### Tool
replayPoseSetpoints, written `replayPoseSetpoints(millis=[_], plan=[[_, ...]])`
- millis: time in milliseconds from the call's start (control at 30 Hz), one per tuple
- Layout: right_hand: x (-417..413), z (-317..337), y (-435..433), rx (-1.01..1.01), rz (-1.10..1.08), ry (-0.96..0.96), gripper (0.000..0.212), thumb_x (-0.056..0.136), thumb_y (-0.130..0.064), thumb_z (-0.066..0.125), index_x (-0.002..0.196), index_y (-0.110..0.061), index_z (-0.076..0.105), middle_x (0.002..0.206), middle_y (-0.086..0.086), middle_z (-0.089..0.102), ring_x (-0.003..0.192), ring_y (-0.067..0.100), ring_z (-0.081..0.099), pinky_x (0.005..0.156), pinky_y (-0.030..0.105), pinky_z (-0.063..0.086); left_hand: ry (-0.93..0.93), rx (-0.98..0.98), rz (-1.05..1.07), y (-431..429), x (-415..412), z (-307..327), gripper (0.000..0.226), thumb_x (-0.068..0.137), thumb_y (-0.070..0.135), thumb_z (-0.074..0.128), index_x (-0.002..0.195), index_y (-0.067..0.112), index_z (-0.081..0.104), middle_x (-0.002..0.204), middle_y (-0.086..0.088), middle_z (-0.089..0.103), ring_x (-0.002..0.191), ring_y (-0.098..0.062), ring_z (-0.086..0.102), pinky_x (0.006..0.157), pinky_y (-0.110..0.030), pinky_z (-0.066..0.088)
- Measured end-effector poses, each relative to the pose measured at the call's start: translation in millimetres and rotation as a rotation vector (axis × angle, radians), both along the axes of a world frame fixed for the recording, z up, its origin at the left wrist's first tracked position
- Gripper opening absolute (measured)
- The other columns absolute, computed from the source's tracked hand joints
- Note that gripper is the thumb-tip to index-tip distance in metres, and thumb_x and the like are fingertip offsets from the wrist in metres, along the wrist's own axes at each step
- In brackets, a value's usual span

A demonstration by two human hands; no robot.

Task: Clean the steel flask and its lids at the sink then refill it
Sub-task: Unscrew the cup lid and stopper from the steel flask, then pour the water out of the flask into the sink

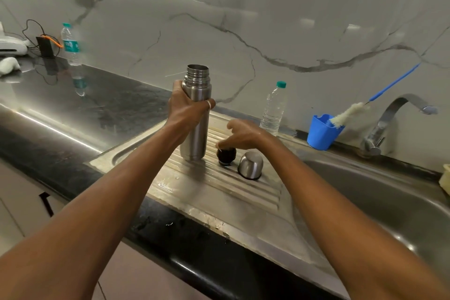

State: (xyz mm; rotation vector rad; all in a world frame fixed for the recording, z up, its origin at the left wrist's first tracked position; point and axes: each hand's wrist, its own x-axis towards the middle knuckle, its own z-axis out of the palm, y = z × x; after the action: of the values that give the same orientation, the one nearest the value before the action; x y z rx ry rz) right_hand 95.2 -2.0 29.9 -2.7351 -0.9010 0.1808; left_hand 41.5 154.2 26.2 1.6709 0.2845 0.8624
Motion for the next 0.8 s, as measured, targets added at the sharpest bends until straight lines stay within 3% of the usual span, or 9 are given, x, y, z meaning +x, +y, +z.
replayPoseSetpoints(millis=[167, 300, 433, 567, 700, 800], plan=[[-19.5, 34.7, -22.8, 0.219, -0.031, -0.065, 0.048, 0.096, -0.036, 0.068, 0.133, -0.007, 0.056, 0.129, 0.01, 0.062, 0.106, 0.021, 0.057, 0.081, 0.03, 0.046, -0.005, 0.039, 0.003, -12.0, -8.7, 33.1, 0.063, 0.068, 0.012, 0.088, 0.12, 0.016, 0.053, 0.101, -0.001, 0.064, 0.094, -0.02, 0.066, 0.081, -0.037, 0.056], [-38.7, 65.8, -47.6, 0.376, -0.042, -0.079, 0.042, 0.096, -0.034, 0.068, 0.126, -0.005, 0.062, 0.124, 0.014, 0.066, 0.108, 0.024, 0.063, 0.096, 0.038, 0.053, -0.039, 0.08, -0.019, -37.3, -21.3, 71.7, 0.062, 0.063, 0.017, 0.089, 0.115, 0.02, 0.055, 0.103, -0.002, 0.067, 0.095, -0.023, 0.067, 0.087, -0.046, 0.059], [-62.5, 97.9, -90.8, 0.481, -0.056, -0.106, 0.046, 0.096, -0.038, 0.067, 0.131, -0.008, 0.063, 0.126, 0.005, 0.067, 0.105, 0.013, 0.059, 0.088, 0.027, 0.044, -0.08, 0.093, -0.088, -81.1, -34.2, 107.8, 0.067, 0.056, 0.024, 0.088, 0.115, 0.019, 0.057, 0.102, -0.002, 0.07, 0.094, -0.023, 0.07, 0.087, -0.05, 0.06], [-77.4, 114.7, -154.3, 0.559, -0.15, -0.149, 0.032, 0.095, -0.038, 0.068, 0.111, -0.01, 0.074, 0.102, 0.0, 0.072, 0.096, 0.015, 0.064, 0.082, 0.028, 0.046, -0.093, 0.129, -0.168, -135.8, -38.9, 122.9, 0.065, 0.059, 0.023, 0.088, 0.115, 0.02, 0.056, 0.101, 0.001, 0.069, 0.093, -0.019, 0.068, 0.086, -0.042, 0.059], [-70.3, 94.8, -229.7, 0.681, -0.341, -0.059, 0.02, 0.092, -0.029, 0.07, 0.087, -0.011, 0.075, 0.089, 0.006, 0.076, 0.092, 0.026, 0.072, 0.087, 0.042, 0.059, -0.051, 0.189, -0.269, -195.7, -34.5, 109.4, 0.058, 0.059, 0.023, 0.087, 0.107, 0.023, 0.053, 0.095, 0.003, 0.067, 0.088, -0.018, 0.066, 0.079, -0.036, 0.055], [-64.7, 61.1, -279.9, 0.779, -0.463, 0.042, 0.015, 0.089, -0.014, 0.066, 0.079, -0.005, 0.073, 0.08, 0.014, 0.073, 0.078, 0.025, 0.071, 0.071, 0.032, 0.058, 0.008, 0.289, -0.361, -232.8, -23.1, 90.5, 0.061, 0.053, 0.024, 0.083, 0.102, 0.026, 0.048, 0.09, 0.006, 0.062, 0.084, -0.021, 0.063, 0.076, -0.039, 0.053]])
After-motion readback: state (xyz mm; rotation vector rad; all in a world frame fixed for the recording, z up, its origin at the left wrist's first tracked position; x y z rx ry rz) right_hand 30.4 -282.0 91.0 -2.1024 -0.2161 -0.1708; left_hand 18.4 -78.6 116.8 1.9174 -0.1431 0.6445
